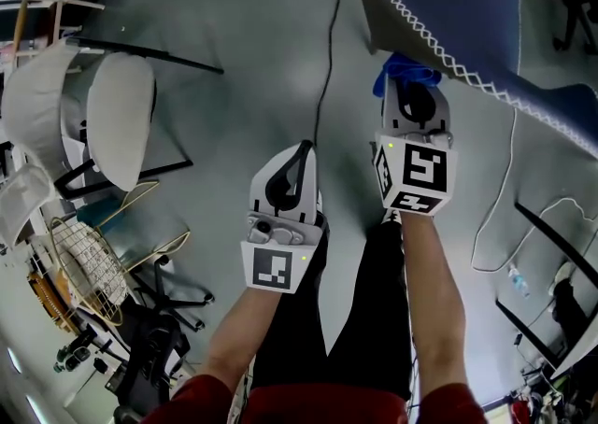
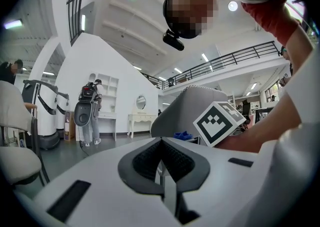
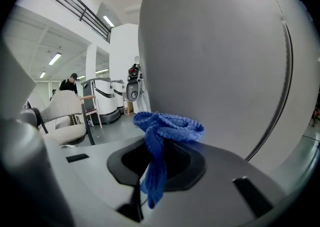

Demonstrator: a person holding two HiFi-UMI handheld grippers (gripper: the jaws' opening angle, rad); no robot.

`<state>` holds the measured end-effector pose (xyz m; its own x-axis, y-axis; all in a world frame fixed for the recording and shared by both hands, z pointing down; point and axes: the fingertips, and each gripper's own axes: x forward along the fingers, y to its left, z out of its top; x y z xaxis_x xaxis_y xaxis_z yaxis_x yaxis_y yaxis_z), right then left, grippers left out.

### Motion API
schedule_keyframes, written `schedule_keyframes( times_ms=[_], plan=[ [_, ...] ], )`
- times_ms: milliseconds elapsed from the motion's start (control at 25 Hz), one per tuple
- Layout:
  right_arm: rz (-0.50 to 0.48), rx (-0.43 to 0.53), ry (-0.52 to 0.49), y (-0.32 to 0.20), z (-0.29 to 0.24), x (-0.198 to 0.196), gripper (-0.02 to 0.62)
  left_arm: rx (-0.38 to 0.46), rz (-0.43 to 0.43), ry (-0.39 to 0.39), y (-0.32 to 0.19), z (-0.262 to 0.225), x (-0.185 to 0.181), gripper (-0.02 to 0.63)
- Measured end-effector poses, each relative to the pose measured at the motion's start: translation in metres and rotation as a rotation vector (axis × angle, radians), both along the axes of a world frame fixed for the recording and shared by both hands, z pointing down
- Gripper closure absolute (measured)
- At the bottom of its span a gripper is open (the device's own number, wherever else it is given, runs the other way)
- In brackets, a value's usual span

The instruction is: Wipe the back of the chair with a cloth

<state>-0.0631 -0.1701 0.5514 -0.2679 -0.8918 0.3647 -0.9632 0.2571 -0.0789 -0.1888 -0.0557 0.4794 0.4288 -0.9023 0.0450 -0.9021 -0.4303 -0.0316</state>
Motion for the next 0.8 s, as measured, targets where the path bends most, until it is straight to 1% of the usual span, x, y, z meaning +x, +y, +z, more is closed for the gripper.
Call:
schedule_keyframes(
  times_ms=[240, 480, 560, 720, 800],
  plan=[
    [-0.017, 0.011, -0.002, 0.016, -0.011, 0.007, 0.535, -0.015, 0.019, -0.009, 0.004, -0.002, 0.013, 0.592],
    [0.009, 0.073, -0.010, 0.047, -0.047, 0.053, 0.535, 0.004, 0.061, -0.010, 0.003, -0.018, 0.050, 0.592],
    [0.028, 0.089, -0.002, 0.061, -0.059, 0.078, 0.535, 0.008, 0.067, -0.002, 0.003, -0.026, 0.070, 0.592],
    [0.100, 0.110, 0.022, 0.093, -0.081, 0.168, 0.535, 0.004, 0.104, -0.003, 0.005, -0.037, 0.141, 0.592],
    [0.141, 0.133, 0.051, 0.105, -0.094, 0.202, 0.534, 0.014, 0.126, -0.010, 0.005, -0.043, 0.160, 0.592]
  ],
)
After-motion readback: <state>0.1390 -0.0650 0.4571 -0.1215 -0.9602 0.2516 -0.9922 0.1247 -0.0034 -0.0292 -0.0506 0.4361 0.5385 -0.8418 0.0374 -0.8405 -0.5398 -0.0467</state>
